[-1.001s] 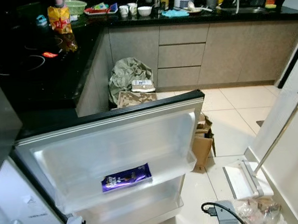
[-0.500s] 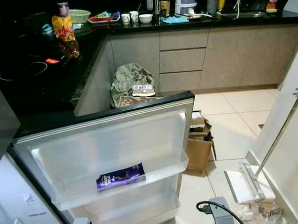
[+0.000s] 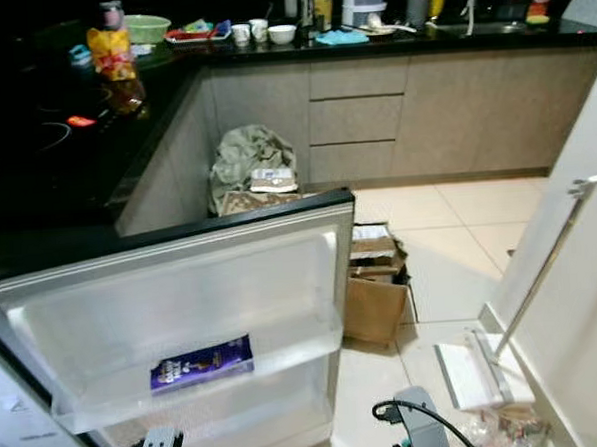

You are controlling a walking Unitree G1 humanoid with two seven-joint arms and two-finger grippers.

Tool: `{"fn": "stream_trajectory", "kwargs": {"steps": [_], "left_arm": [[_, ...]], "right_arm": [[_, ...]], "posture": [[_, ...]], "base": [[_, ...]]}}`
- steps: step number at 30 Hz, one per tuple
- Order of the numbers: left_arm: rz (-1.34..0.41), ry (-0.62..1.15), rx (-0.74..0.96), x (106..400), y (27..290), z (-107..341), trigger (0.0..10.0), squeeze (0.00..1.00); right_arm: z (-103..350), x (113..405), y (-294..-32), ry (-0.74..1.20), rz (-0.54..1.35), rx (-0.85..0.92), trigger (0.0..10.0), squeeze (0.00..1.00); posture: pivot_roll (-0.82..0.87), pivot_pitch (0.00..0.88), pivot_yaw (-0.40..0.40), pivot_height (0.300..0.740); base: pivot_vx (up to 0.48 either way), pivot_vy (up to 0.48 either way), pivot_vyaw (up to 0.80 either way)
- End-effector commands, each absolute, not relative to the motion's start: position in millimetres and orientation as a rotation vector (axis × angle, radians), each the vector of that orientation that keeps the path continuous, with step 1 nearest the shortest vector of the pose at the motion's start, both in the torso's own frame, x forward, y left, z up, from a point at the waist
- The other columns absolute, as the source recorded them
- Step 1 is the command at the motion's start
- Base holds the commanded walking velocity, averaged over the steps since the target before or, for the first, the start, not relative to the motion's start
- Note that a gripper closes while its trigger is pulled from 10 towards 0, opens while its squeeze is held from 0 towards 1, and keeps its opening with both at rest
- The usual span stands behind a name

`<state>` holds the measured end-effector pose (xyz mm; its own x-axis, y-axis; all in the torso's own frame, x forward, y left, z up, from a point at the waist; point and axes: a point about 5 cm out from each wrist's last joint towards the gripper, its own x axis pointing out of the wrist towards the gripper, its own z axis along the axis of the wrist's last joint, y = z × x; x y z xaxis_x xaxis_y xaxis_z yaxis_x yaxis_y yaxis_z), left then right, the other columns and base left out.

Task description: Restocking fridge

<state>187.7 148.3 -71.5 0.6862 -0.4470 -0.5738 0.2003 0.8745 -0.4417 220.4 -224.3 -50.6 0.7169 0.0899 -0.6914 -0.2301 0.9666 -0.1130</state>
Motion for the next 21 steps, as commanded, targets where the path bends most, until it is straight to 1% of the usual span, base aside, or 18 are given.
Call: {"fn": "stream_trajectory", "kwargs": {"steps": [1, 4, 7, 9, 10, 12, 13, 14, 15, 16, 18, 21], "left_arm": [[-0.35, 0.72, -0.378, 184.6, 154.9, -72.1, 10.0, 0.0], [-0.347, 0.698, -0.371, 187.6, 158.7, -69.7, 10.0, 0.0], [-0.365, 0.659, -0.352, 191.3, 163.4, -65.7, 10.0, 0.0], [-0.385, 0.624, -0.354, 193.8, 169.1, -61.7, 10.0, 0.0], [-0.385, 0.624, -0.354, 193.8, 169.1, -61.7, 10.0, 0.0], [-0.422, 0.607, -0.344, 191.5, 174.0, -60.1, 10.0, 0.0], [-0.422, 0.607, -0.344, 191.5, 174.0, -60.1, 10.0, 0.0], [-0.449, 0.6, -0.341, 189.0, 175.8, -59.6, 10.0, 0.0], [-0.477, 0.587, -0.345, 186.6, 177.5, -58.7, 10.0, 0.0], [-0.477, 0.587, -0.345, 186.6, 177.5, -58.7, 10.0, 0.0], [-0.51, 0.569, -0.354, 184.2, 178.7, -57.4, 10.0, 0.0], [-0.529, 0.555, -0.371, 184.4, 178.0, -56.1, 10.0, 0.0]], "right_arm": [[-47.6, 226.2, -216.8, 0.727, 0.239, -0.212, 10.0, 0.0], [-43.6, 232.2, -211.0, 0.697, 0.282, -0.197, 10.0, 0.0], [-37.1, 240.5, -200.0, 0.645, 0.355, -0.121, 10.0, 0.0], [-30.5, 246.4, -188.5, 0.595, 0.457, -0.041, 10.0, 0.0], [-30.5, 246.4, -188.5, 0.595, 0.457, -0.041, 10.0, 0.0], [-21.9, 252.6, -179.6, 0.542, 0.558, 0.041, 10.0, 0.0], [-21.9, 252.6, -179.6, 0.542, 0.558, 0.041, 10.0, 0.0], [-16.2, 255.1, -175.1, 0.509, 0.632, 0.073, 10.0, 0.0], [-10.0, 257.5, -170.0, 0.473, 0.712, 0.08, 10.0, 0.0], [-10.0, 257.5, -170.0, 0.473, 0.712, 0.08, 10.0, 0.0], [-3.4, 258.1, -161.9, 0.44, 0.826, 0.076, 10.0, 0.0], [-1.4, 257.7, -157.4, 0.429, 0.87, 0.066, 10.0, 0.0]], "posture": [[-0.08, 0.039, 0.004, 0.74], [-0.08, 0.039, 0.004, 0.74], [-0.08, 0.039, 0.004, 0.74], [-0.08, 0.041, 0.002, 0.74], [-0.08, 0.041, 0.002, 0.74], [-0.08, 0.042, 0.005, 0.74], [-0.08, 0.042, 0.005, 0.74], [-0.08, 0.045, 0.007, 0.74], [-0.08, 0.045, 0.007, 0.74], [-0.08, 0.045, 0.007, 0.74], [-0.09, 0.048, 0.008, 0.74], [-0.09, 0.049, 0.007, 0.74]], "base": [[0.0, 0.0, 0.0], [0.0, 0.0, 0.0], [0.0, 0.0, 0.0], [0.0, 0.0, 0.0], [0.0, 0.0, 0.0], [0.0, 0.0, 0.0], [0.0, 0.0, 0.0], [0.0, 0.0, 0.0], [0.0, 0.0, 0.0], [0.0, 0.0, 0.0], [0.0, 0.0, 0.0], [0.0, 0.0, 0.0]]}}
